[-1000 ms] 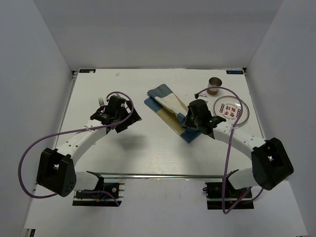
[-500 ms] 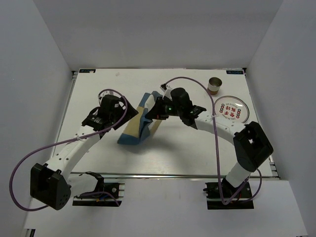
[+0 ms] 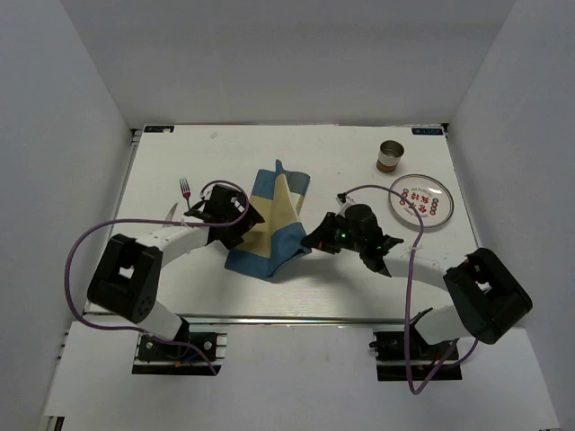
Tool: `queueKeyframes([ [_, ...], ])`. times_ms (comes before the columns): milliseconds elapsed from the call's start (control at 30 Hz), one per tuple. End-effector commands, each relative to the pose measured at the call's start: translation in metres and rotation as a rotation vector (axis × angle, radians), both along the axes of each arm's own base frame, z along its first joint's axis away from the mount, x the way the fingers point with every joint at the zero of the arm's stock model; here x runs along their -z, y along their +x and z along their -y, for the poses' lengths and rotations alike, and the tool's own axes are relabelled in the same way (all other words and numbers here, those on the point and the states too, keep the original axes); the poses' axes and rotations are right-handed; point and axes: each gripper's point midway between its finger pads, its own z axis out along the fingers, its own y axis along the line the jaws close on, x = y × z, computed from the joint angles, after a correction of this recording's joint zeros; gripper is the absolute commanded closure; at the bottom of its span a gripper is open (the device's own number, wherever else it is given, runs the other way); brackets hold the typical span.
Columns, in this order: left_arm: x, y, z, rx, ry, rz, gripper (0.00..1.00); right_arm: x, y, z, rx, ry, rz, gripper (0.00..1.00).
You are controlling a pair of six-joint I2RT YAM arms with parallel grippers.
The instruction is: Set the dinner table for one person
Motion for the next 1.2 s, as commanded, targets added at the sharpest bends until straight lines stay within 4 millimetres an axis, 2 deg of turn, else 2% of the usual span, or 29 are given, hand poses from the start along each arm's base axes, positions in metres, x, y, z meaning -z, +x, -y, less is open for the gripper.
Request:
queueKeyframes([
  [0, -0.001, 0.009, 0.019, 0.005, -0.086, 0.026, 0.02, -0.023, 0.011, 0.008, 0.099, 0.087, 0.093, 1.0],
  [167, 0.012, 0.013, 0.029, 0.017, -0.093, -0.004, 0.02, 0.004, 0.011, 0.039, 0.229, -0.039, 0.047, 1.0],
  [200, 0.016, 0.013, 0.031, 0.02, -0.081, -0.015, 0.02, 0.008, 0.02, 0.056, 0.329, -0.097, 0.056, 1.0],
  [233, 0.021, 0.011, 0.027, 0.003, -0.063, -0.036, 0.02, 0.027, 0.012, 0.073, 0.39, -0.184, -0.03, 1.0],
  [300, 0.03, 0.005, 0.026, -0.013, -0.04, -0.077, 0.02, 0.031, 0.016, 0.105, 0.531, -0.274, -0.032, 1.0],
  [333, 0.034, 0.006, 0.019, -0.057, -0.015, -0.088, 0.02, 0.031, 0.017, 0.117, 0.601, -0.301, -0.042, 1.0],
  [367, 0.04, 0.001, 0.011, -0.081, 0.021, -0.114, 0.02, 0.042, 0.007, 0.143, 0.664, -0.422, -0.068, 1.0],
  [467, 0.05, -0.011, -0.003, -0.15, 0.095, -0.193, 0.02, 0.023, 0.002, 0.173, 0.775, -0.486, -0.044, 0.98],
  [500, 0.049, -0.012, -0.006, -0.169, 0.105, -0.2, 0.02, 0.009, 0.002, 0.174, 0.78, -0.459, -0.013, 0.87],
  [533, 0.05, -0.017, -0.006, -0.185, 0.11, -0.214, 0.02, 0.002, 0.003, 0.176, 0.78, -0.454, 0.009, 0.7],
  [567, 0.049, -0.017, -0.008, -0.197, 0.112, -0.21, 0.02, -0.015, 0.007, 0.17, 0.735, -0.433, 0.075, 0.47],
  [600, 0.048, -0.019, -0.006, -0.197, 0.109, -0.207, 0.02, -0.02, 0.008, 0.166, 0.705, -0.431, 0.099, 0.14],
  [633, 0.044, -0.018, -0.005, -0.205, 0.092, -0.194, 0.02, -0.028, 0.01, 0.16, 0.668, -0.42, 0.128, 0.11],
  [667, 0.043, -0.018, -0.004, -0.205, 0.085, -0.189, 0.02, -0.042, 0.016, 0.139, 0.537, -0.406, 0.213, 0.11],
  [700, 0.041, -0.019, 0.0, -0.195, 0.076, -0.184, 0.02, -0.045, 0.017, 0.13, 0.487, -0.404, 0.227, 0.11],
  [733, 0.039, -0.017, 0.002, -0.191, 0.067, -0.175, 0.02, -0.049, 0.013, 0.11, 0.38, -0.376, 0.238, 0.11],
  [767, 0.038, -0.018, 0.006, -0.18, 0.063, -0.176, 0.02, -0.04, 0.018, 0.097, 0.299, -0.407, 0.25, 0.11],
  [800, 0.038, -0.017, 0.008, -0.176, 0.058, -0.181, 0.02, -0.052, 0.026, 0.086, 0.246, -0.43, 0.294, 0.11],
  [833, 0.037, -0.019, 0.012, -0.165, 0.058, -0.184, 0.02, -0.049, 0.03, 0.077, 0.202, -0.458, 0.29, 0.12],
  [867, 0.036, -0.017, 0.013, -0.164, 0.054, -0.181, 0.02, -0.043, 0.043, 0.057, 0.121, -0.501, 0.282, 0.14],
  [933, 0.034, -0.02, 0.017, -0.152, 0.048, -0.183, 0.02, -0.022, 0.047, 0.049, 0.073, -0.602, 0.212, 0.18],
  [967, 0.031, -0.019, 0.017, -0.155, 0.041, -0.176, 0.02, 0.003, 0.053, 0.046, 0.054, -0.666, 0.161, 0.19],
  [1000, 0.031, -0.022, 0.016, -0.161, 0.037, -0.178, 0.02, -0.003, 0.062, 0.033, 0.061, -0.656, 0.168, 0.22],
  [1067, 0.029, -0.024, 0.014, -0.169, 0.028, -0.171, 0.02, 0.02, 0.065, 0.025, 0.041, -0.692, 0.112, 0.25],
  [1133, 0.023, -0.027, 0.012, -0.182, 0.011, -0.149, 0.02, 0.021, 0.069, 0.01, 0.037, -0.681, 0.103, 0.31],
  [1167, 0.018, -0.029, 0.014, -0.175, 0.003, -0.134, 0.02, 0.036, 0.069, 0.006, 0.028, -0.701, 0.076, 0.35],
])
